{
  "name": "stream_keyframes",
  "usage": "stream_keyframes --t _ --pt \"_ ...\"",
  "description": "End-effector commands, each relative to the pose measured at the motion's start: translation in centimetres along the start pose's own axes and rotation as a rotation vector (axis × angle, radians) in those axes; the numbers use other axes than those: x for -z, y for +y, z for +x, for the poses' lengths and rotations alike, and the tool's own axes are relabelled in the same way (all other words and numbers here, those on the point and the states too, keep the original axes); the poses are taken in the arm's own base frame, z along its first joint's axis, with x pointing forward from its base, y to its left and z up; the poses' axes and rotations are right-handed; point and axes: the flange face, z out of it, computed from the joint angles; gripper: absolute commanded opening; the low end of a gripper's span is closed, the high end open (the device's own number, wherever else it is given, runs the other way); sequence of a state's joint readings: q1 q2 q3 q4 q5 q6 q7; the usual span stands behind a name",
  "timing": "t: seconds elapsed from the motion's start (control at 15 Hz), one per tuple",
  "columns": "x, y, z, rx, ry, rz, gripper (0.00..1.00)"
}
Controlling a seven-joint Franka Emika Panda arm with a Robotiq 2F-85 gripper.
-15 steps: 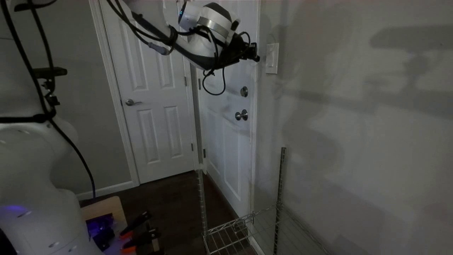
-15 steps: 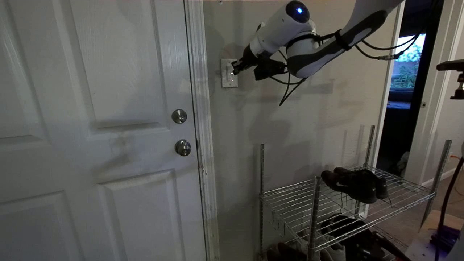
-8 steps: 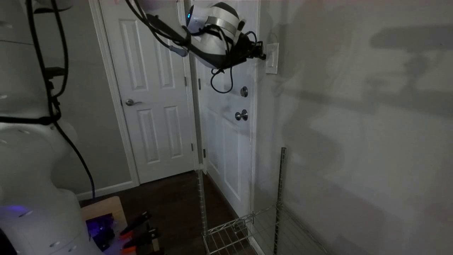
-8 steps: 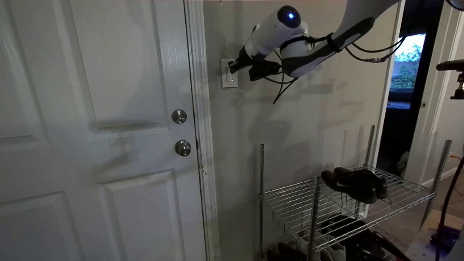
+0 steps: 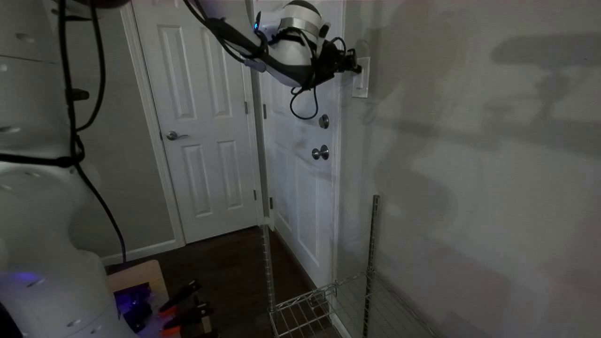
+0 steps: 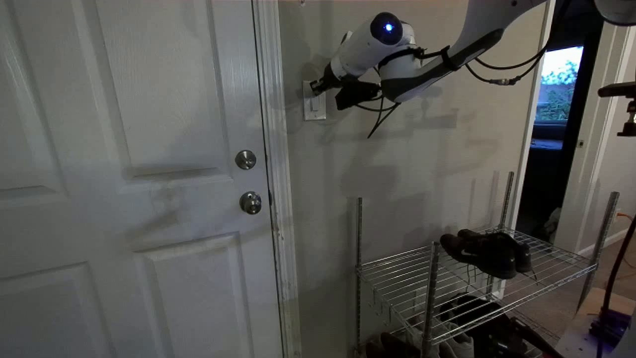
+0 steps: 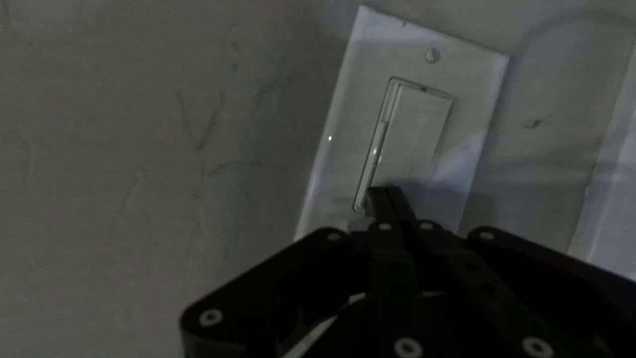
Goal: Flip the switch on the wall
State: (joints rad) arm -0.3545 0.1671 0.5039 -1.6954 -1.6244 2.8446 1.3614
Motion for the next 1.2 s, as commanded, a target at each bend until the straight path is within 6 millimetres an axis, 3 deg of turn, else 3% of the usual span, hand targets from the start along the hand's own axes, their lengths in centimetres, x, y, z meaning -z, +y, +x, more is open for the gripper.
stream_keyframes --t 0.0,0.6,1.13 --pt "-0.6 -0.2 0.7 -0.003 0.042 -0.037 0.03" --pt "0.5 -0.9 -0.3 -0.048 0.026 -0.048 0.02" --pt "4.6 -4.1 -0.3 -0.134 0.057 0.002 0.03"
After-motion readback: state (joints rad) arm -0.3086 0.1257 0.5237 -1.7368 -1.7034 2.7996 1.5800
